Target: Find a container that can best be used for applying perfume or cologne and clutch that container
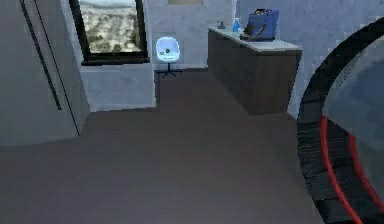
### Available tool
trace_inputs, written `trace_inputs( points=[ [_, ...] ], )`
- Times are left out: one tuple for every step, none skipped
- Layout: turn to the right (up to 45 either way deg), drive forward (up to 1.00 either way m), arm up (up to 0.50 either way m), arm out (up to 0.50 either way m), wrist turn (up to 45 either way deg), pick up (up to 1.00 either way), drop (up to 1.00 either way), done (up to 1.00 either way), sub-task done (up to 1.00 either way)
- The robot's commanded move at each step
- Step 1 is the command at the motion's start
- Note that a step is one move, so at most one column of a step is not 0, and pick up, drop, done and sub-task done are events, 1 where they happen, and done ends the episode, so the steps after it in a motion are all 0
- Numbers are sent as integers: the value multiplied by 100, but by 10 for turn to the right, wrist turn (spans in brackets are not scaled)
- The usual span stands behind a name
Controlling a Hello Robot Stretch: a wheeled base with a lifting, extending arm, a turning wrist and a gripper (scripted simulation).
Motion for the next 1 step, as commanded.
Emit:
trace_inputs(
  points=[
    [0, 100, 0, 0, 0, 0, 0, 0, 0]
  ],
)
